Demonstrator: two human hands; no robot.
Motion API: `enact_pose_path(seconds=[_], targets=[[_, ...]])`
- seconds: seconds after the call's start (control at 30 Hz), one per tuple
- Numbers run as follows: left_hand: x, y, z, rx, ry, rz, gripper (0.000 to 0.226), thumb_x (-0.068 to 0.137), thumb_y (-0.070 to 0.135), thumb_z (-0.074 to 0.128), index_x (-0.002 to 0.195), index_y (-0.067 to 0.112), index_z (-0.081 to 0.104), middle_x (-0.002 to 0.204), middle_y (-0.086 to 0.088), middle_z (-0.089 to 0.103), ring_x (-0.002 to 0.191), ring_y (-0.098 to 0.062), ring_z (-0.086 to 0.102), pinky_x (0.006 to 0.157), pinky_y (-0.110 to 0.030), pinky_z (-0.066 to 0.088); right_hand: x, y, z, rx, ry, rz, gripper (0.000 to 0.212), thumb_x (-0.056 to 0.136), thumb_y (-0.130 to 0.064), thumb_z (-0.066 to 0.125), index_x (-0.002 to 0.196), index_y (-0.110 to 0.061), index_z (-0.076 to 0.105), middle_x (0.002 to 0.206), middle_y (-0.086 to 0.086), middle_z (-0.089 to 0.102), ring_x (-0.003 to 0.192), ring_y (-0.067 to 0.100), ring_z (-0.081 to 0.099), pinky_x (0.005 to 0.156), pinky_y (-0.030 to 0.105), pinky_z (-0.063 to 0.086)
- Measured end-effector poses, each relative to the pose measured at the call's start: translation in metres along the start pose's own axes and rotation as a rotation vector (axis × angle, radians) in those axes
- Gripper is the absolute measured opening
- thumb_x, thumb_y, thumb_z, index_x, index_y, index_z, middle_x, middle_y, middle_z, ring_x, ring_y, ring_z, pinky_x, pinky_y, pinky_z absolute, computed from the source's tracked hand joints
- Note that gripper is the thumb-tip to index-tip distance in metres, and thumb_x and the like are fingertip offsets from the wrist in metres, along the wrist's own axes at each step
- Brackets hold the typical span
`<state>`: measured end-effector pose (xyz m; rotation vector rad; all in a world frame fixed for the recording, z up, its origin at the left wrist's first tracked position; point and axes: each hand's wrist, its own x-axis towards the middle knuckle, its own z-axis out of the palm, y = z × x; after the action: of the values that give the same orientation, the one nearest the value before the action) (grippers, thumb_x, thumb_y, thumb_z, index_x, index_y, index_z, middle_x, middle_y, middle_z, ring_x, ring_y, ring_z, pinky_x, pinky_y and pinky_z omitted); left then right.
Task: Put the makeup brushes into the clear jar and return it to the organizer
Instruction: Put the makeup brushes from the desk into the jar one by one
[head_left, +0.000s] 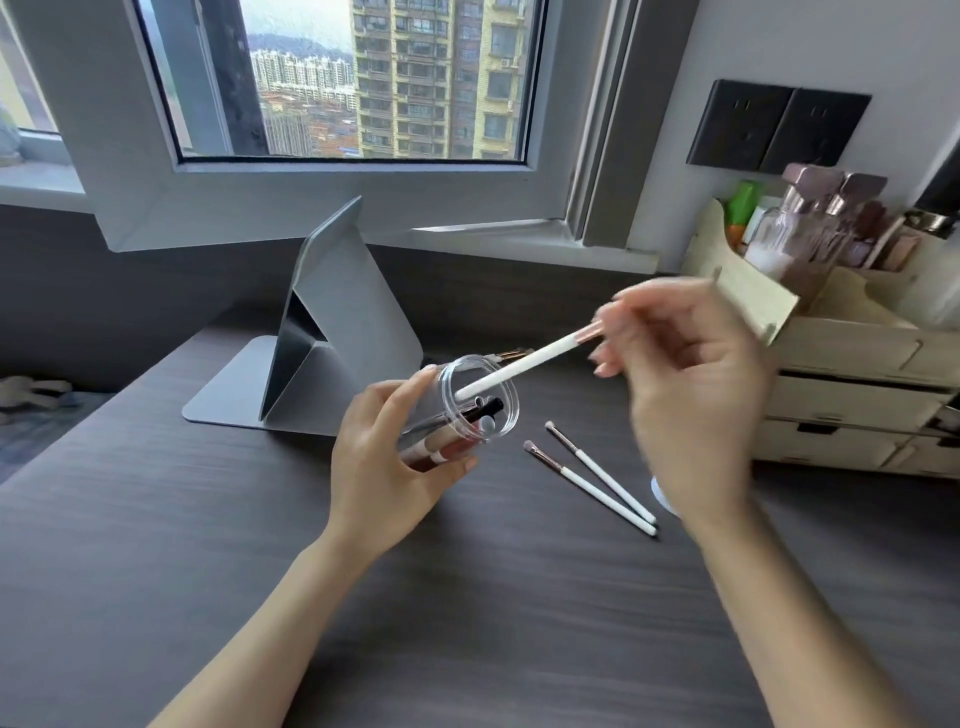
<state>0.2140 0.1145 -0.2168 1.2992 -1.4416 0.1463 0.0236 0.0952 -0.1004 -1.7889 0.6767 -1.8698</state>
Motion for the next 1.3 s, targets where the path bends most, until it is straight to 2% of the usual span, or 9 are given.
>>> enact_pose_path(seconds=[0.23, 0.37, 0.47, 0.63, 0.87, 0.93, 1.03, 1.17, 1.3], targets=[[-0.002, 0.001, -0.002, -0.009, -0.051, 0.046, 0.08, 0.056, 0.035, 0.083, 0.128, 0.028, 0.047, 0.109, 0.008, 0.054, 0.098, -0.011, 0.05, 0.088, -0.016, 0.039, -0.045, 0.033, 0.024, -0.503, -0.324, -0.375, 0.018, 0.089, -0.015, 0.057, 0.088, -0.01, 0.074, 0.08, 0.004, 0.07, 0.074, 0.02, 0.063, 0.076, 0.025, 0.046], [-0.001, -0.001, -0.001, -0.01, -0.044, 0.03, 0.08, 0.056, 0.036, 0.082, 0.127, 0.026, 0.048, 0.107, 0.008, 0.053, 0.096, -0.01, 0.05, 0.087, -0.014, 0.038, -0.042, 0.035, 0.008, -0.315, -0.328, -0.13, 0.023, 0.092, -0.016, 0.05, 0.094, -0.009, 0.072, 0.089, 0.003, 0.069, 0.087, 0.014, 0.064, 0.08, 0.02, 0.046], [-0.001, -0.002, -0.001, -0.022, -0.009, 0.025, 0.078, 0.056, 0.034, 0.083, 0.125, 0.021, 0.05, 0.105, 0.007, 0.054, 0.093, -0.01, 0.049, 0.085, -0.012, 0.037, -0.037, 0.052, -0.018, -0.511, -0.246, 0.063, 0.014, 0.089, -0.017, 0.058, 0.088, -0.016, 0.072, 0.077, -0.004, 0.07, 0.074, 0.001, 0.059, 0.068, 0.014, 0.041], [-0.001, 0.001, -0.002, -0.048, 0.0, 0.0, 0.077, 0.058, 0.045, 0.078, 0.125, 0.025, 0.047, 0.106, 0.01, 0.051, 0.095, -0.012, 0.051, 0.083, -0.027, 0.045, -0.049, 0.104, -0.026, -0.968, -0.698, 0.265, 0.031, 0.084, -0.029, 0.065, 0.11, -0.011, 0.067, 0.099, 0.008, 0.07, 0.095, 0.027, 0.056, 0.077, 0.028, 0.035], [-0.002, 0.001, -0.001, -0.01, -0.034, 0.032, 0.079, 0.057, 0.036, 0.083, 0.126, 0.025, 0.047, 0.107, 0.008, 0.053, 0.095, -0.018, 0.054, 0.083, -0.035, 0.048, -0.045, 0.124, -0.002, -1.068, -0.869, 0.341, 0.029, 0.094, -0.022, 0.047, 0.116, -0.004, 0.053, 0.117, 0.017, 0.058, 0.111, 0.038, 0.054, 0.091, 0.043, 0.045], [-0.001, 0.001, -0.002, -0.016, -0.034, 0.016, 0.079, 0.056, 0.037, 0.082, 0.126, 0.026, 0.047, 0.107, 0.008, 0.053, 0.096, -0.02, 0.055, 0.083, -0.037, 0.049, -0.037, 0.113, -0.003, -1.001, -0.803, 0.31, 0.026, 0.094, -0.017, 0.045, 0.114, -0.006, 0.057, 0.113, 0.017, 0.06, 0.107, 0.037, 0.056, 0.087, 0.035, 0.043], [-0.001, 0.002, -0.003, -0.012, -0.034, 0.011, 0.079, 0.056, 0.039, 0.081, 0.126, 0.027, 0.048, 0.107, 0.008, 0.054, 0.097, -0.021, 0.055, 0.082, -0.039, 0.049, -0.012, 0.074, -0.013, -0.711, -0.432, 0.204, 0.021, 0.09, -0.008, 0.05, 0.106, -0.01, 0.063, 0.091, 0.011, 0.064, 0.077, 0.024, 0.061, 0.067, 0.019, 0.048], [0.0, 0.004, -0.003, -0.003, -0.043, 0.011, 0.079, 0.056, 0.037, 0.082, 0.127, 0.03, 0.047, 0.107, 0.009, 0.053, 0.097, -0.02, 0.055, 0.082, -0.039, 0.049, 0.004, 0.003, -0.03, -0.026, 0.045, 0.055, 0.022, 0.089, 0.006, 0.048, 0.088, -0.017, 0.048, 0.078, 0.006, 0.056, 0.052, 0.01, 0.06, 0.057, 0.027, 0.054], [-0.001, 0.004, -0.003, 0.001, -0.054, 0.019, 0.08, 0.056, 0.038, 0.082, 0.128, 0.032, 0.046, 0.107, 0.008, 0.053, 0.097, -0.021, 0.055, 0.083, -0.039, 0.049, -0.013, -0.013, -0.015, 0.114, -0.012, 0.012, 0.033, 0.089, 0.009, 0.048, 0.099, -0.02, 0.039, 0.081, 0.01, 0.059, 0.056, 0.018, 0.063, 0.063, 0.035, 0.054]])
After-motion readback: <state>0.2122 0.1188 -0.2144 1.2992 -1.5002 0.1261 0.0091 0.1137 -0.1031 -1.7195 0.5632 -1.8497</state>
